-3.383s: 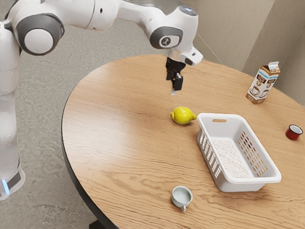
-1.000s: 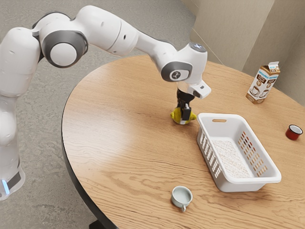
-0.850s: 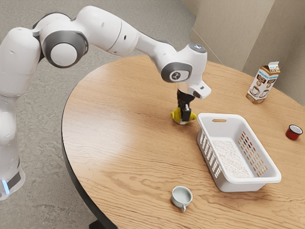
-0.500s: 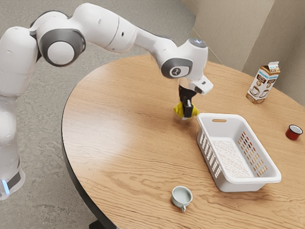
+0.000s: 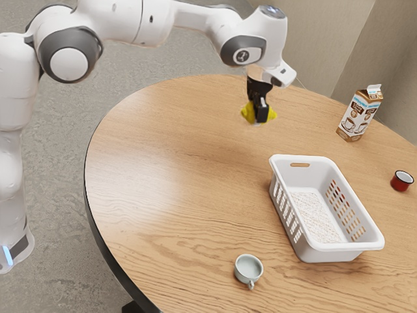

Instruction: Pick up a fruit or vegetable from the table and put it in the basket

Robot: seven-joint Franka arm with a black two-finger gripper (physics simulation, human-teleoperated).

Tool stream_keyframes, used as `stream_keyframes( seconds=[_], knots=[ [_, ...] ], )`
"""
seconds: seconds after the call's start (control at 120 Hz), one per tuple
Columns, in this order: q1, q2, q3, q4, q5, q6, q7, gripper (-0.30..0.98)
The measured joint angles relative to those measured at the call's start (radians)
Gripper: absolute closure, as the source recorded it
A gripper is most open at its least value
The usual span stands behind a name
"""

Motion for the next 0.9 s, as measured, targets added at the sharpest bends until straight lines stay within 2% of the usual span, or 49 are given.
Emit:
stream_keyframes(
  seconds=[0.233, 0.392, 0.683, 0.9],
  knots=[
    [-0.005, -0.035, -0.174, 0.039, 0.002, -0.057, -0.011, 0.34],
    [-0.004, -0.038, -0.241, 0.049, 0.004, -0.074, -0.02, 0.34],
    [-0.014, 0.119, -0.387, 0.183, 0.051, 0.001, -0.035, 0.34],
    [-0.029, 0.215, -0.411, 0.239, 0.102, 0.032, -0.048, 0.35]
  ],
)
